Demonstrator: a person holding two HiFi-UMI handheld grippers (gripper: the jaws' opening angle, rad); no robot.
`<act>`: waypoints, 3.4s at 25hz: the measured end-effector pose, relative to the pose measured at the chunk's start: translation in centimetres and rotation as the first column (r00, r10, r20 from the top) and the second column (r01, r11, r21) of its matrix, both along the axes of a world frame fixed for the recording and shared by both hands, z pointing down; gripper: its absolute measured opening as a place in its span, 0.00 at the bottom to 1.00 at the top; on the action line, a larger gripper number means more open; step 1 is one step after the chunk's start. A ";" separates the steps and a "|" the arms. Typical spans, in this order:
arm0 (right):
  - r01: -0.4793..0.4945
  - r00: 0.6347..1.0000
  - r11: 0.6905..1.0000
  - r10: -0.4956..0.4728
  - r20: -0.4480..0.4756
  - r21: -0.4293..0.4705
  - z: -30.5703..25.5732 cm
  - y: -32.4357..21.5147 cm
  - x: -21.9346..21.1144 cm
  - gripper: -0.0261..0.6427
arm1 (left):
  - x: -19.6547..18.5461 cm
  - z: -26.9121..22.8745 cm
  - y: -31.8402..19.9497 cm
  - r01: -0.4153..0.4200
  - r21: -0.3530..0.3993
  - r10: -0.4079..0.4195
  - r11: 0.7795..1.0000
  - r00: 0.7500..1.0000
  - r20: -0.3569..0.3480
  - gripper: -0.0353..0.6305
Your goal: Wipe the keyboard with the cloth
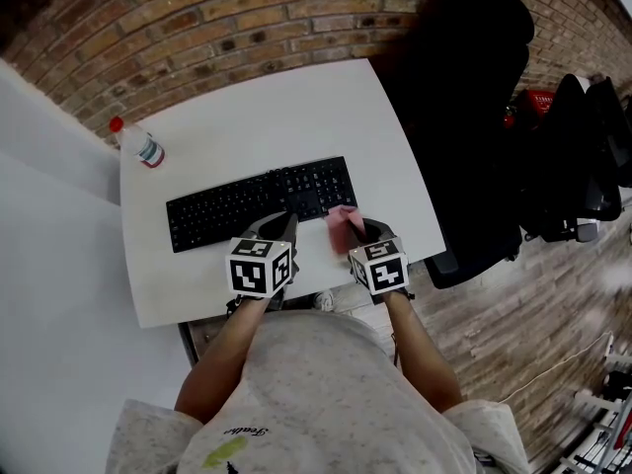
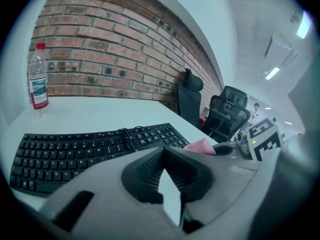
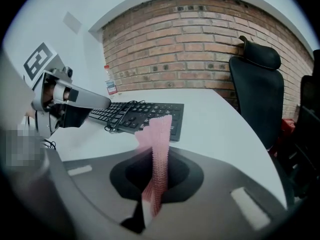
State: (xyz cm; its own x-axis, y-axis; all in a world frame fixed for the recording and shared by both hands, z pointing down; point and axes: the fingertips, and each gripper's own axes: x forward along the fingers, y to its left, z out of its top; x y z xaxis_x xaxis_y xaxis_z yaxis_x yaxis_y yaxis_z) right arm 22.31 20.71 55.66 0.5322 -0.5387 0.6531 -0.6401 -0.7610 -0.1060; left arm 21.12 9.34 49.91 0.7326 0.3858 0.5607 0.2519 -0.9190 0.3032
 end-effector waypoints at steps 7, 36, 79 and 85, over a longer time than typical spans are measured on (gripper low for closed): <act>-0.042 0.999 0.999 0.042 -0.003 -0.019 -0.1 3.6 1.3 0.07 | 0.3 -0.2 1.5 0.007 -0.003 -0.007 1.000 1.000 -0.006 0.05; -0.134 0.990 0.988 0.129 0.062 0.073 -2.3 3.6 5.3 0.07 | 0.5 -0.5 -1.2 0.156 -0.027 -0.157 0.987 0.987 -0.029 0.04; 0.051 0.999 0.999 -0.051 -0.009 -0.020 -2.5 -2.7 13.9 0.07 | 3.4 -0.1 -8.3 0.293 -0.033 -0.294 0.956 0.955 -0.043 0.04; 0.120 0.992 0.991 -0.122 -0.036 -0.065 -2.7 -3.6 15.0 0.07 | 3.5 -0.3 -9.2 0.308 -0.034 -0.309 0.951 0.950 -0.045 0.04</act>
